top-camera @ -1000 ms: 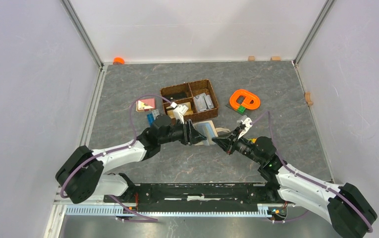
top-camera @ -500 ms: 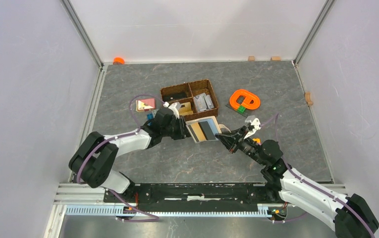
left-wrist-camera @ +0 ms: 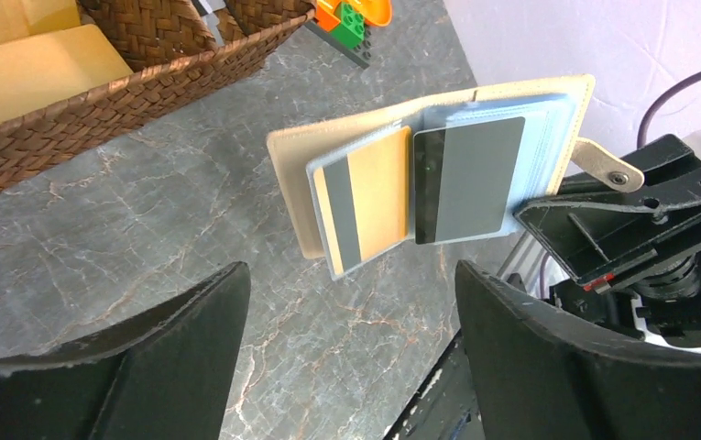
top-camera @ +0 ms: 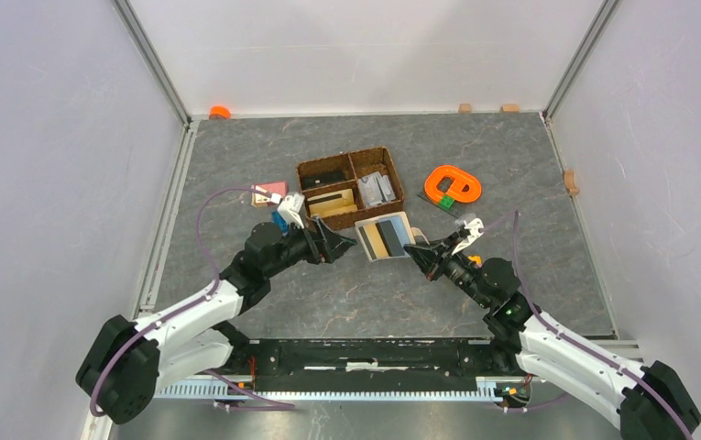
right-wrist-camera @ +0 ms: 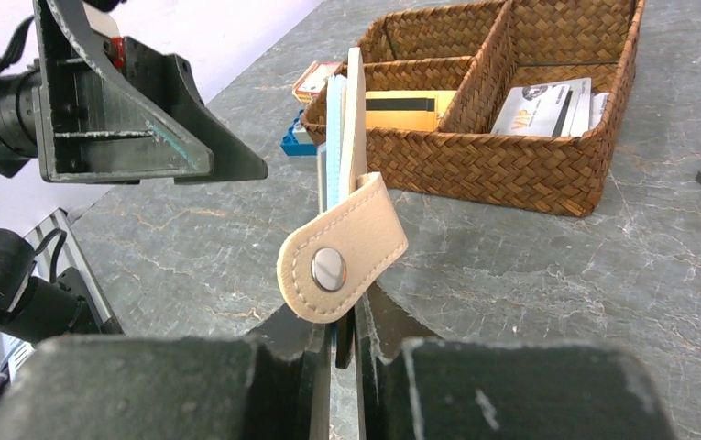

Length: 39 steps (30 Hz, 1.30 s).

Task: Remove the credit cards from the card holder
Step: Remove the credit card from the card holder.

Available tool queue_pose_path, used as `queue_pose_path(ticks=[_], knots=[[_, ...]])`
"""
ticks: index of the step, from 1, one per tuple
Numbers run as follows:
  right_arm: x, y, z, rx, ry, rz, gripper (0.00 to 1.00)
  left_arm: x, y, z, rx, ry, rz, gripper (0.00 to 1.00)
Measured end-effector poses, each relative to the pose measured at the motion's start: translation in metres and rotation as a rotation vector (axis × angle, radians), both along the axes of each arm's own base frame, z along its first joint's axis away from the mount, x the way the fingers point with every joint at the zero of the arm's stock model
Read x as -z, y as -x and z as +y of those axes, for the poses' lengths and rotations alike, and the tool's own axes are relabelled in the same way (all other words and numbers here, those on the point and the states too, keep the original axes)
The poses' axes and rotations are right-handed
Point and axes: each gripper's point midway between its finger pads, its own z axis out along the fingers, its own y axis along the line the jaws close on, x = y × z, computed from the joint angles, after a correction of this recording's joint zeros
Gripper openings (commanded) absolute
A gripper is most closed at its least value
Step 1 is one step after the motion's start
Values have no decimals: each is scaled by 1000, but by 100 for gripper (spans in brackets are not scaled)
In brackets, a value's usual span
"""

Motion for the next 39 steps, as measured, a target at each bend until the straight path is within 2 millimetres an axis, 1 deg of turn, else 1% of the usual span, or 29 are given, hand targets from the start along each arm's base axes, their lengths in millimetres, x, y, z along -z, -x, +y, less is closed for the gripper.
queue_pose_path(ticks=[2, 5, 7, 13, 15, 17, 20, 24, 27, 30, 31, 32, 35, 37, 39], knots=[[-2, 0, -1, 7, -9, -2, 0, 0, 2, 0, 8, 18, -13, 95], [-5, 1, -2, 8, -27, -3, 0, 0, 3, -5, 33, 33, -19, 95], [-5, 2, -1, 4, -36, 6, 0, 4, 3, -9, 50, 35, -9, 96], [-5, 6, 5, -30, -70, 39, 0, 41, 2, -21, 98, 4, 98, 96], [-5, 7, 5, -38, -80, 47, 0, 45, 1, -24, 104, 10, 110, 97], [-6, 8, 6, -49, -96, 51, 0, 43, 0, -27, 112, 28, 102, 97], [-9, 8, 5, -61, -123, 61, 0, 34, -2, -31, 124, 65, 67, 98], [-15, 7, 2, -82, -185, 76, 0, 22, 1, -38, 163, 126, 27, 98], [-19, 6, 0, -101, -227, 87, 0, 21, 1, -41, 180, 147, 29, 98], [-24, 8, 0, -127, -262, 93, 0, 28, 2, -44, 191, 151, 54, 96], [-25, 9, 1, -137, -269, 96, 0, 31, 3, -44, 195, 153, 66, 94], [-26, 10, 1, -147, -279, 98, 0, 33, 4, -46, 203, 158, 77, 90], [-29, 13, 3, -172, -297, 103, 0, 32, 6, -50, 233, 193, 84, 73], [-29, 14, 3, -182, -304, 104, 0, 25, 8, -53, 259, 227, 78, 60], [-30, 15, 3, -188, -309, 104, 0, 17, 10, -55, 283, 264, 61, 43]])
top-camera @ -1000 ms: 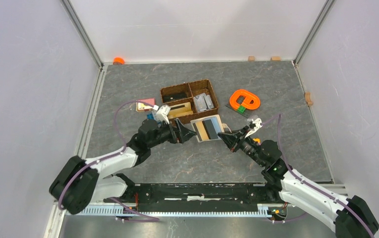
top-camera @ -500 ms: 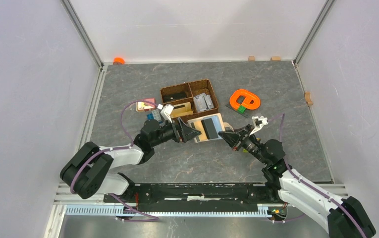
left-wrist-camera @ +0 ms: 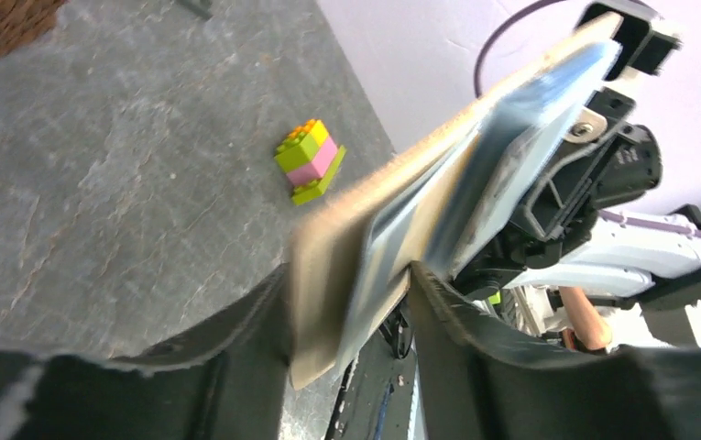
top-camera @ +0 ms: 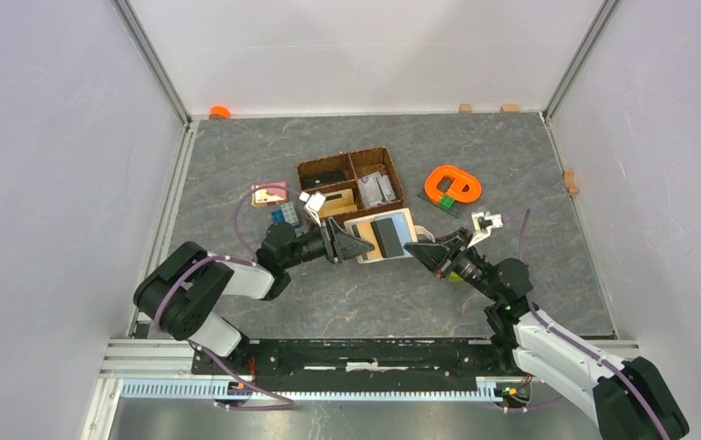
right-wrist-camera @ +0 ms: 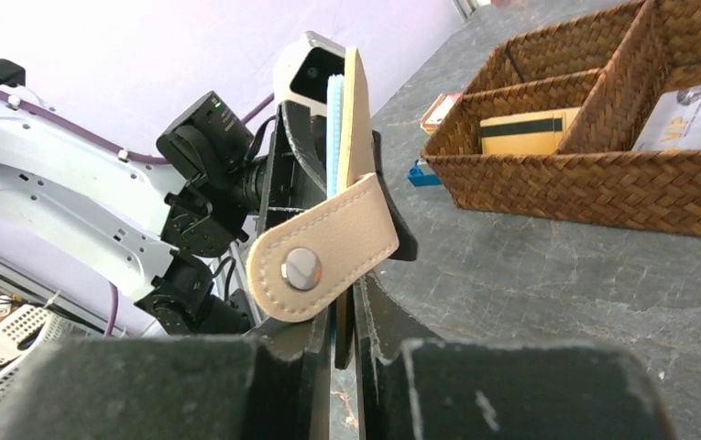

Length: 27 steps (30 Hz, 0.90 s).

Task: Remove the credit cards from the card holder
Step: Remove the credit card from the card holder.

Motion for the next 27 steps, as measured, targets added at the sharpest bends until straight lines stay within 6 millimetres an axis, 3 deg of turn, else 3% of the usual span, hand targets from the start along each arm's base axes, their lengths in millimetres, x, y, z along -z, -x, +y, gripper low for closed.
queue_pose_path(ticks=[5, 8, 16, 22, 27], knots=[[-3, -3, -3, 16, -7, -13, 0, -22, 3, 1, 31, 80, -46, 10], [0, -5, -3, 22, 1, -6, 0, -29, 7, 2, 45, 100, -56, 2], [10, -9, -3, 26, 37, 0, 5, -31, 10, 4, 50, 91, -39, 2], [17, -9, 0, 10, 68, 0, 20, -30, 13, 6, 53, 79, -20, 2], [29, -5, 5, -39, 93, 25, 27, -32, 17, 6, 74, 80, -20, 2]])
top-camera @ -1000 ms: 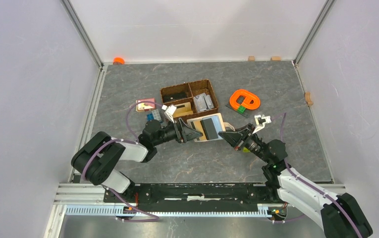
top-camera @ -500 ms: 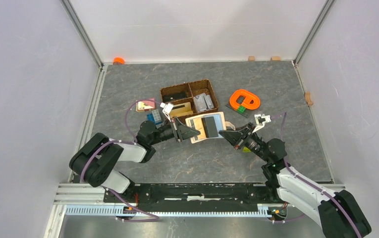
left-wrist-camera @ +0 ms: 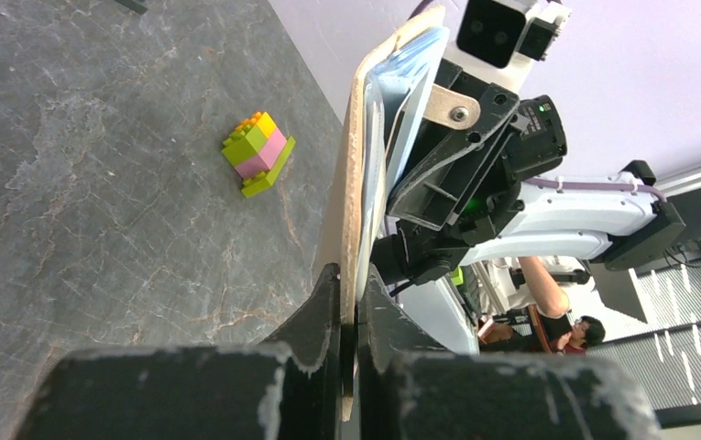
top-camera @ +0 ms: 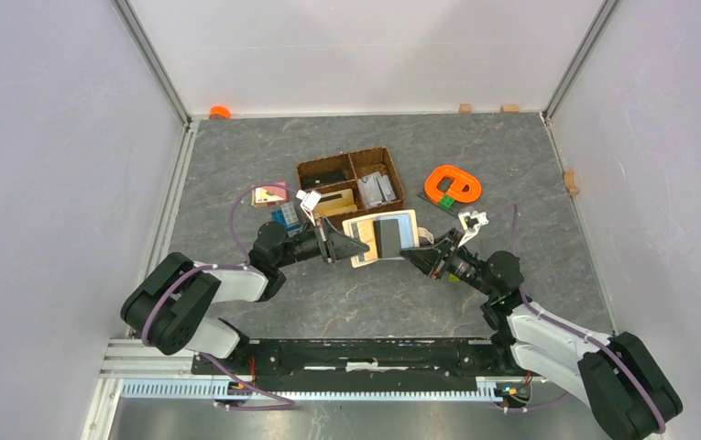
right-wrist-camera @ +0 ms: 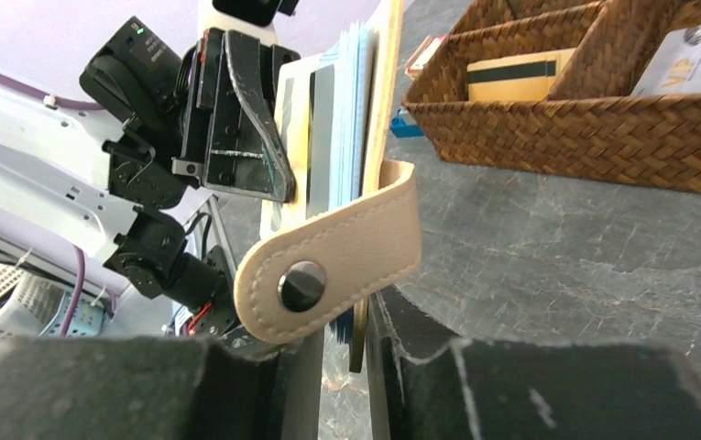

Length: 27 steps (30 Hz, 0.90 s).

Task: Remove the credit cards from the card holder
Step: Remove the credit card from the card holder.

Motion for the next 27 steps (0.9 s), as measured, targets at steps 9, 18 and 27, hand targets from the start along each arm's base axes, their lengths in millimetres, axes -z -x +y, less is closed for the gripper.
queue_pose_path(ticks=[9, 18, 27], knots=[[4, 9, 7, -69, 5, 9, 57, -5, 5, -1, 26, 18, 17, 2], [1, 11, 8, -87, 1, -15, 85, -6, 5, -1, 29, 23, 15, 2], [-4, 13, 9, -97, -9, -36, 88, -11, 14, -7, 73, 31, 4, 2]])
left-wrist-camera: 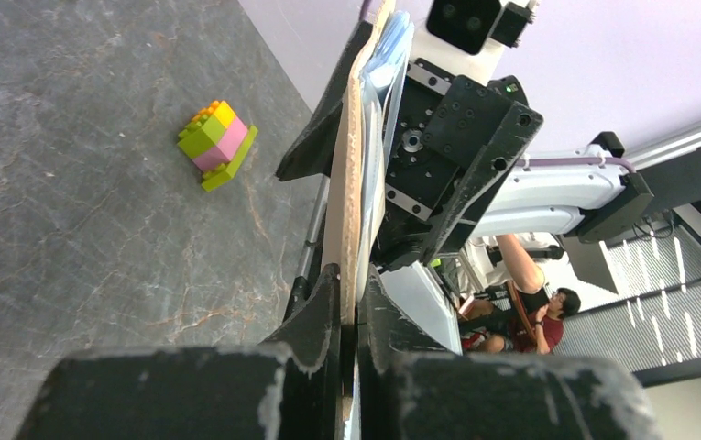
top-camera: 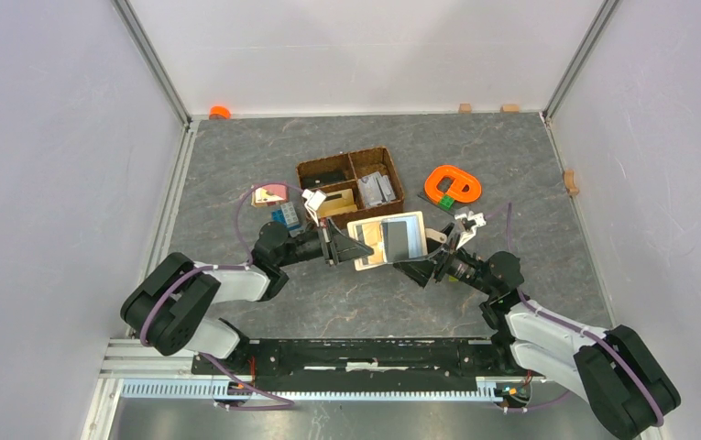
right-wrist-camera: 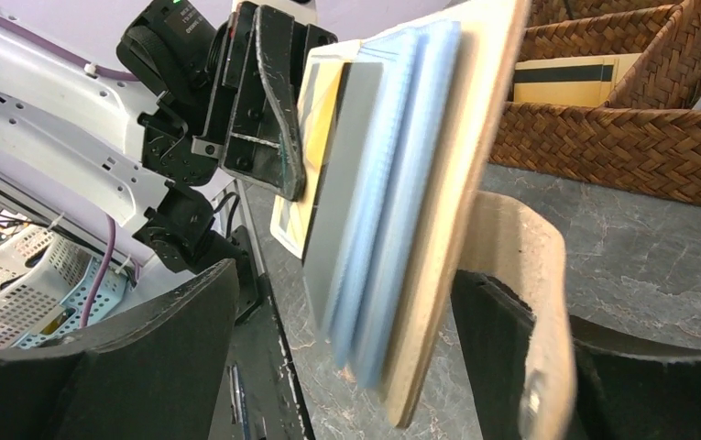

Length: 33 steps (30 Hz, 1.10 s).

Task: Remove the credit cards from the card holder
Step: Remove the credit card from the card holder.

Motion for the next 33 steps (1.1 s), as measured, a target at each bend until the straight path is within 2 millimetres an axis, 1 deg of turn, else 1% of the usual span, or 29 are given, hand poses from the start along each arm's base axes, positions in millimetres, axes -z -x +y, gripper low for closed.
queue_pose_path(ticks=[3, 6, 8, 10, 15, 17, 20, 25, 26, 28, 29, 33], knots=[[1, 0, 0, -1, 2, 6, 84, -5, 4, -4, 18, 11, -10, 2], [2, 0, 1, -6, 2, 12, 73, -8, 5, -6, 26, 19, -16, 2], [1, 0, 1, -6, -2, 13, 72, -9, 5, -6, 27, 19, -17, 2], [-1, 1, 1, -6, -7, 7, 71, -9, 5, -6, 27, 20, -17, 2], [-12, 1, -2, 10, -27, -34, 61, -8, 4, -7, 26, 14, -9, 2], [-16, 1, -4, 20, -33, -52, 59, -7, 3, -7, 26, 10, -4, 2], [-18, 0, -5, 35, -35, -61, 51, -7, 3, -7, 26, 7, 0, 2], [-17, -2, -7, 51, -29, -61, 30, -6, 2, -10, 31, 3, 6, 2], [-17, -2, -7, 52, -29, -61, 27, -6, 2, -10, 31, 3, 6, 3], [-17, -3, -7, 57, -31, -62, 20, -6, 2, -10, 31, 2, 7, 4], [-17, -3, -8, 59, -32, -62, 19, -5, 2, -11, 31, -1, 10, 5], [-13, -4, -9, 69, -26, -44, 9, 1, 0, -10, 19, -30, 20, 13]])
